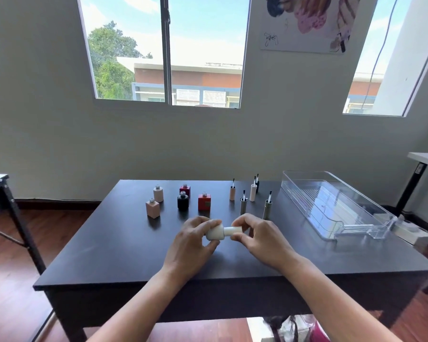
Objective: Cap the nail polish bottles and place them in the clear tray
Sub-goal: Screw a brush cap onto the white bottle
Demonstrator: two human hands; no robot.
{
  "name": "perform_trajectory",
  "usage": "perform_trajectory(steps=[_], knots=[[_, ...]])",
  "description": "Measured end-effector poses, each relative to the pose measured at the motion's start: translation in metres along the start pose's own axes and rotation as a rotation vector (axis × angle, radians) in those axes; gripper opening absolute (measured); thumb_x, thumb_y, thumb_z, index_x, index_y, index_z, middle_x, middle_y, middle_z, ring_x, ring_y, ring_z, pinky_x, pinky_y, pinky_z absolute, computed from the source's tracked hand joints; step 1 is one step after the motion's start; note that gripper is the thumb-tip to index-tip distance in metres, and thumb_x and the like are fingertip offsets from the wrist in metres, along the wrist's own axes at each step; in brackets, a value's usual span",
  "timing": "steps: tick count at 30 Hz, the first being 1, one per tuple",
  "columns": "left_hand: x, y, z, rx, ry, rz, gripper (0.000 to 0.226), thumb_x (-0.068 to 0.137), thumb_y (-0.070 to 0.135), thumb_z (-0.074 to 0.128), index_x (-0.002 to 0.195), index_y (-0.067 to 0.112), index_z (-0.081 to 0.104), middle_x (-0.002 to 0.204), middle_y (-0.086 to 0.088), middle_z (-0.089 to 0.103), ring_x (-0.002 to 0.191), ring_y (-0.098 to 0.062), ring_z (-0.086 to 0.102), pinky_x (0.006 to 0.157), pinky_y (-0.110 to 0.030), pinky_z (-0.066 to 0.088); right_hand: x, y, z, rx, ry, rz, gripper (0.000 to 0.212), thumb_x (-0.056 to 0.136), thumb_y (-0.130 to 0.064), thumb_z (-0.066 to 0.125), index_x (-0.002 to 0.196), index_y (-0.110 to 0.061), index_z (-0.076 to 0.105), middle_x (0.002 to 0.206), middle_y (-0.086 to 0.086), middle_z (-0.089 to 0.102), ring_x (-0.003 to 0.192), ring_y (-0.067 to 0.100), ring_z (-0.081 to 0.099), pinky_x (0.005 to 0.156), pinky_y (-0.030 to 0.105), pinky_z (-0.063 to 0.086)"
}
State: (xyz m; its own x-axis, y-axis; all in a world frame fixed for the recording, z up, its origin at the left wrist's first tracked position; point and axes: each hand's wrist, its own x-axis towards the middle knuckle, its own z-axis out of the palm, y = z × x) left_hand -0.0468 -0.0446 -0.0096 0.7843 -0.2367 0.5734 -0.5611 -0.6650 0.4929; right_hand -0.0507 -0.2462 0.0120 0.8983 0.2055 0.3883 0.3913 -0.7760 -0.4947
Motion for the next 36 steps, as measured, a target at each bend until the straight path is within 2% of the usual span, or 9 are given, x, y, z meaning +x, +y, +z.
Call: perform_trajectory(steps=[3, 5, 7, 9, 14, 19, 25, 28, 36], knots=[[0.000, 0.001, 0.000, -0.002, 0.001, 0.000, 0.040, 0.082, 0.020, 0.077, 0.121, 0.023, 0.069, 0.114, -0.001, 0.065, 0.101, -0.017, 0.060, 0.082, -0.019, 0.042, -0.001, -0.001, -0.002, 0.020, -0.006, 0.001, 0.016, 0.091, -0.041, 0.061, 0.097, -0.028, 0.067, 0.071, -0.013, 0.065, 0.060, 0.001, 0.053, 0.061, 0.020, 0.040], [0.000, 0.001, 0.000, -0.002, -0.003, 0.001, 0.041, 0.082, 0.020, 0.077, 0.122, 0.022, 0.069, 0.115, -0.001, 0.066, 0.103, -0.018, 0.060, 0.083, -0.020, 0.042, -0.002, -0.002, -0.004, 0.009, -0.044, 0.002, 0.024, 0.090, -0.045, 0.061, 0.108, -0.032, 0.068, 0.086, -0.014, 0.070, 0.069, -0.002, 0.056, 0.071, 0.023, 0.045], [0.000, 0.001, 0.001, 0.005, -0.009, -0.004, 0.045, 0.083, 0.021, 0.077, 0.126, 0.022, 0.066, 0.118, -0.001, 0.065, 0.104, -0.019, 0.059, 0.084, -0.019, 0.041, -0.003, -0.003, -0.005, -0.032, -0.074, -0.002, 0.049, 0.083, -0.049, 0.068, 0.127, -0.031, 0.059, 0.107, -0.013, 0.067, 0.085, -0.001, 0.057, 0.086, 0.026, 0.047], [0.000, 0.000, 0.001, 0.010, -0.016, -0.009, 0.048, 0.083, 0.022, 0.076, 0.130, 0.022, 0.064, 0.121, -0.001, 0.065, 0.105, -0.019, 0.059, 0.084, -0.019, 0.041, -0.004, -0.005, -0.004, -0.108, -0.058, -0.028, 0.050, 0.083, -0.047, 0.069, 0.129, -0.030, 0.057, 0.112, -0.013, 0.065, 0.089, 0.004, 0.059, 0.088, 0.025, 0.046], [-0.003, 0.001, 0.002, 0.020, -0.012, 0.032, 0.042, 0.084, 0.021, 0.075, 0.125, 0.020, 0.067, 0.119, 0.001, 0.065, 0.110, -0.019, 0.057, 0.087, -0.025, 0.046, -0.008, -0.010, -0.003, -0.275, -0.034, -0.107, 0.029, 0.096, -0.040, 0.052, 0.121, -0.028, 0.061, 0.104, -0.006, 0.064, 0.089, 0.021, 0.062, 0.077, 0.027, 0.042], [-0.003, 0.003, 0.003, 0.111, -0.008, 0.126, 0.040, 0.082, 0.016, 0.076, 0.120, 0.014, 0.067, 0.115, -0.004, 0.067, 0.106, -0.025, 0.060, 0.082, -0.041, 0.055, -0.007, -0.011, -0.003, -0.189, -0.070, -0.059, 0.022, 0.096, -0.036, 0.051, 0.107, -0.022, 0.064, 0.095, -0.002, 0.064, 0.083, 0.021, 0.060, 0.074, 0.032, 0.046], [-0.004, 0.006, 0.003, 0.190, 0.006, 0.183, 0.038, 0.078, 0.009, 0.078, 0.115, 0.010, 0.067, 0.109, -0.007, 0.068, 0.097, -0.029, 0.062, 0.077, -0.039, 0.056, -0.004, -0.011, 0.001, -0.014, -0.077, 0.050, 0.020, 0.094, -0.032, 0.055, 0.082, -0.018, 0.065, 0.065, -0.002, 0.056, 0.062, 0.013, 0.048, 0.062, 0.035, 0.043], [-0.004, 0.008, 0.002, 0.213, 0.014, 0.195, 0.038, 0.076, 0.007, 0.079, 0.112, 0.009, 0.068, 0.107, -0.008, 0.069, 0.095, -0.030, 0.063, 0.074, -0.039, 0.057, -0.001, -0.009, 0.004, 0.060, -0.079, 0.094, 0.023, 0.093, -0.031, 0.057, 0.081, -0.014, 0.067, 0.064, 0.007, 0.059, 0.060, 0.012, 0.043, 0.060, 0.039, 0.043], [-0.004, 0.009, 0.001, 0.250, -0.007, 0.199, 0.035, 0.080, 0.007, 0.075, 0.114, 0.009, 0.067, 0.109, -0.009, 0.068, 0.097, -0.030, 0.061, 0.077, -0.040, 0.057, 0.004, -0.004, 0.009, 0.226, -0.105, 0.185, 0.020, 0.091, -0.030, 0.063, 0.074, -0.023, 0.071, 0.046, -0.016, 0.048, 0.048, 0.003, 0.038, 0.049, 0.016, 0.033]])
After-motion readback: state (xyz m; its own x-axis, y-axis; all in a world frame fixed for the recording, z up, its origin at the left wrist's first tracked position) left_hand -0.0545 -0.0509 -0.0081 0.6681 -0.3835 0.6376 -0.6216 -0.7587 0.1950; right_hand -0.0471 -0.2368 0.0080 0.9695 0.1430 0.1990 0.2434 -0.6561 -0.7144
